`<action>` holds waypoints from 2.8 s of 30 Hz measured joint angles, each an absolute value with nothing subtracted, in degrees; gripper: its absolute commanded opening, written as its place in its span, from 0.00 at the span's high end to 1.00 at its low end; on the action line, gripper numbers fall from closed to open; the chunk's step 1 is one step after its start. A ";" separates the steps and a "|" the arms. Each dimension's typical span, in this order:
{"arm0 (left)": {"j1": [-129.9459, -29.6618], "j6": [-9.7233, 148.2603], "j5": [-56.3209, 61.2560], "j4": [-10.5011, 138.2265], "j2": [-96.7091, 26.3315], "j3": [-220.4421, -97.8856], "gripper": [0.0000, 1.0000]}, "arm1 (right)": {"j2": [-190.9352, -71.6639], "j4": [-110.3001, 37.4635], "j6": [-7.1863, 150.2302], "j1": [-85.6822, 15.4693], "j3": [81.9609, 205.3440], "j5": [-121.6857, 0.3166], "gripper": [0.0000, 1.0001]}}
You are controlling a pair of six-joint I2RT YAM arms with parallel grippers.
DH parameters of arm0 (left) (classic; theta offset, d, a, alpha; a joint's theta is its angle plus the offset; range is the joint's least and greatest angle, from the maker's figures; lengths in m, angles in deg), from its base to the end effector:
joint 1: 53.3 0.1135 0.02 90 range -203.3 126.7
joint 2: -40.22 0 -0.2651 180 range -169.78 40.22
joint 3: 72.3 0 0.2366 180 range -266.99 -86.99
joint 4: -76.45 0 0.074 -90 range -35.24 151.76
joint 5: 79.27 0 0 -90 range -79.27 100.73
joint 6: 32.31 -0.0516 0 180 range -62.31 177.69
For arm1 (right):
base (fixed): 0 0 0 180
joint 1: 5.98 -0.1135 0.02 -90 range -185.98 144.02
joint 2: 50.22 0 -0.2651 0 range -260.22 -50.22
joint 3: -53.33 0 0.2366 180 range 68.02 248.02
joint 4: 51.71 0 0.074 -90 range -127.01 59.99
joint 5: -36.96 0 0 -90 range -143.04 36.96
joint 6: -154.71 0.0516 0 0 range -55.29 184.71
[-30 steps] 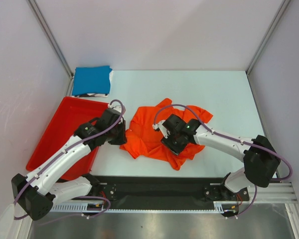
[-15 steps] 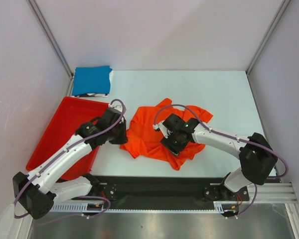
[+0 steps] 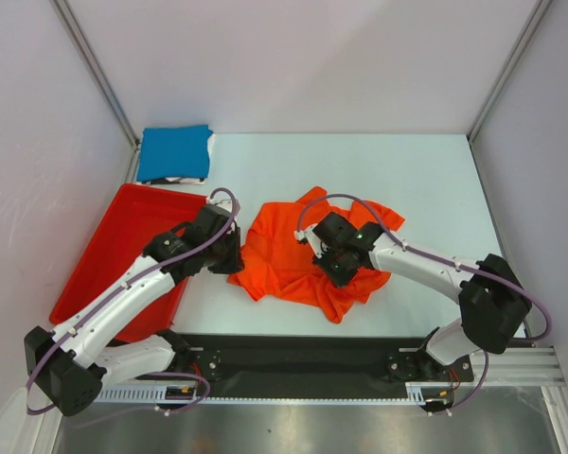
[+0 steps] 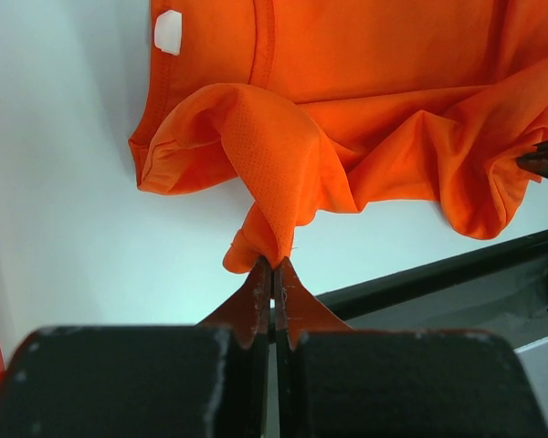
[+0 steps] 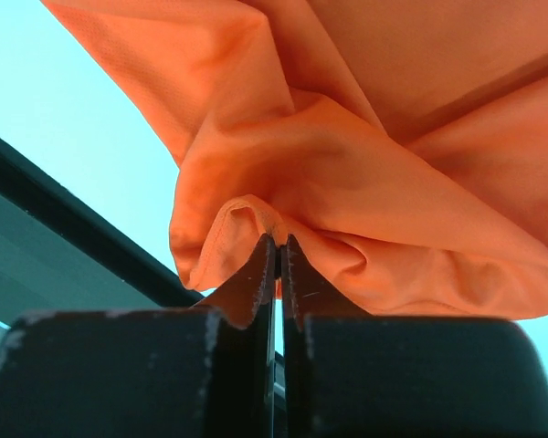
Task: Fold and stack the t-shirts
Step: Flatten the tshirt out
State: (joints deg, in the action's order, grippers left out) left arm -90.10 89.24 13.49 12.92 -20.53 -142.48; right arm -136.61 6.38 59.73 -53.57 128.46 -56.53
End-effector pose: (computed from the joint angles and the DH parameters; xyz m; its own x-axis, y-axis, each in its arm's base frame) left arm 0.1596 -0.1163 0.2819 -0.8540 -0.0138 -0.5201 0.1512 0.9499 -0.2736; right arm 0.1863 0.2086 0.2144 -0.5635 -0.7454 -0.3563 -0.8034 0.5949 0.0261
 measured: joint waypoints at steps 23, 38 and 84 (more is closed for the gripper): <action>-88.22 92.61 20.86 12.22 -18.70 -170.72 1.00 | -105.48 6.95 76.65 -26.34 137.84 -31.20 1.00; -83.15 80.72 27.94 19.19 -38.33 -218.32 1.00 | -107.04 -17.38 56.37 -20.39 145.75 -36.16 1.00; -77.73 80.04 4.44 43.34 -14.63 -197.73 1.00 | -85.07 -10.07 74.66 -9.84 150.45 -61.32 1.00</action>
State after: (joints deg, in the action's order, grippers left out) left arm -77.73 80.04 4.44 43.34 -14.63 -197.73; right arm -85.07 -10.07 74.66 -9.84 150.45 -61.32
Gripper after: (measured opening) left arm 0.009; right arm 0.019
